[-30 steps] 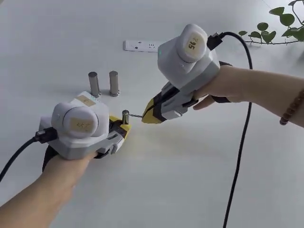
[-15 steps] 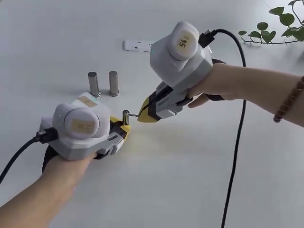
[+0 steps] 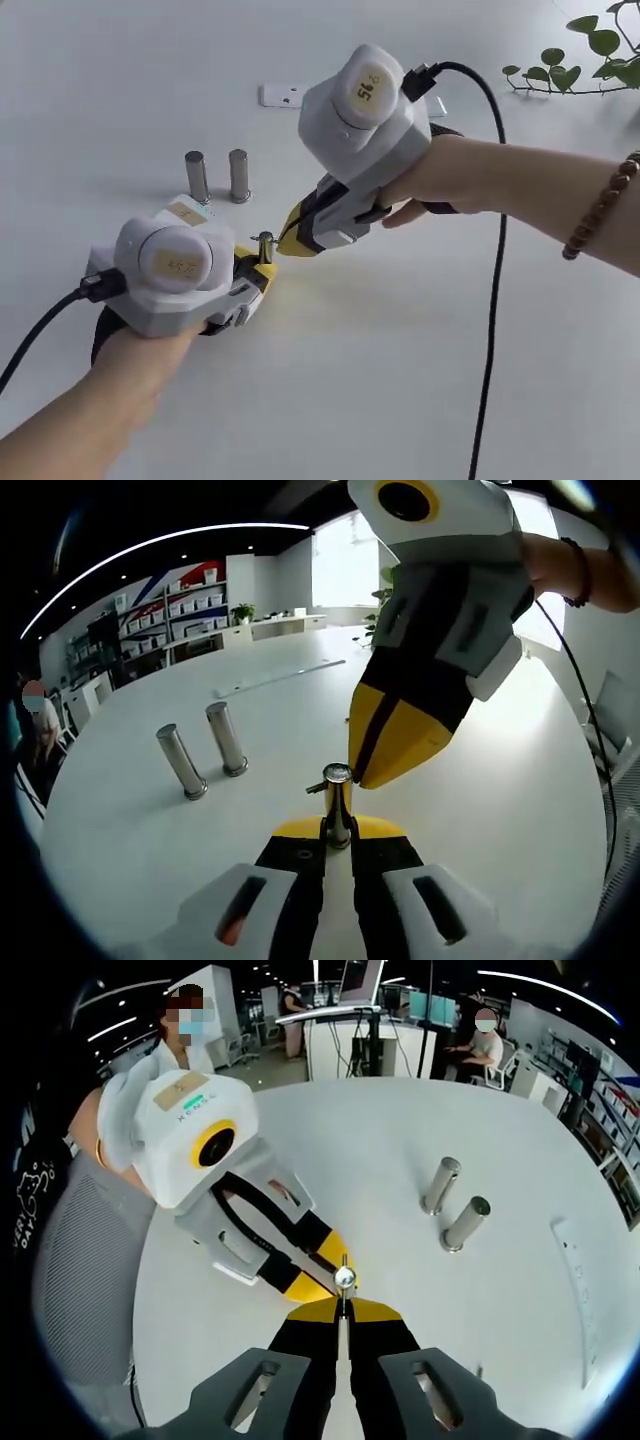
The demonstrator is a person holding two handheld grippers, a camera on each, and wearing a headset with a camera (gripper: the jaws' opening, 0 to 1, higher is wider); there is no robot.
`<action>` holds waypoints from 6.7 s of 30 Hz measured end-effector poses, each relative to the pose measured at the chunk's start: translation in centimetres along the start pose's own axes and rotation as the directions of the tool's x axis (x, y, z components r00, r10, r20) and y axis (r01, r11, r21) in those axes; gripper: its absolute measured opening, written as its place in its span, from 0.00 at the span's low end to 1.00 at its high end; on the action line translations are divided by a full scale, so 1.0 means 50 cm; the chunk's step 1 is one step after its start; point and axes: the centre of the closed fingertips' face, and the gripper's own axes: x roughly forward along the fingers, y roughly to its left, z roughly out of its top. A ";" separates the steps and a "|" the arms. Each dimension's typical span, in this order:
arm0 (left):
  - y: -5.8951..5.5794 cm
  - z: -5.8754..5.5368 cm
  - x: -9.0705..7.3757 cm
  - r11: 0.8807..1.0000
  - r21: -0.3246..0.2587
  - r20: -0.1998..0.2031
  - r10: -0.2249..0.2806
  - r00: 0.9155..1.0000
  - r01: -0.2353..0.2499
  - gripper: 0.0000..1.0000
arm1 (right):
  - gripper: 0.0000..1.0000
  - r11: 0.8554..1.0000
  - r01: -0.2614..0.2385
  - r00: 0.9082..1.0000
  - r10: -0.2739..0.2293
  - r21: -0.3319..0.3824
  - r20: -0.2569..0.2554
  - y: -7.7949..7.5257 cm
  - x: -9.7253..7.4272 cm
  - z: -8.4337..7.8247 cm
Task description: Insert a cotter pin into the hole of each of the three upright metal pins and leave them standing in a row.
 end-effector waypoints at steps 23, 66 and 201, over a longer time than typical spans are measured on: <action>-0.002 0.000 -0.001 1.000 -0.014 0.001 0.024 1.000 -0.024 0.07 | 0.02 0.998 0.047 0.998 -0.048 0.029 0.049 0.000 -0.023 -0.003; -0.005 0.000 0.004 0.999 -0.027 0.003 0.033 0.999 -0.033 0.07 | 0.09 0.997 0.074 0.985 -0.078 0.031 0.155 -0.005 -0.002 0.036; 0.054 0.017 -0.123 0.981 -0.148 0.055 0.138 0.989 -0.129 0.70 | 0.15 0.883 0.210 0.863 -0.368 0.419 0.345 -0.241 0.055 0.115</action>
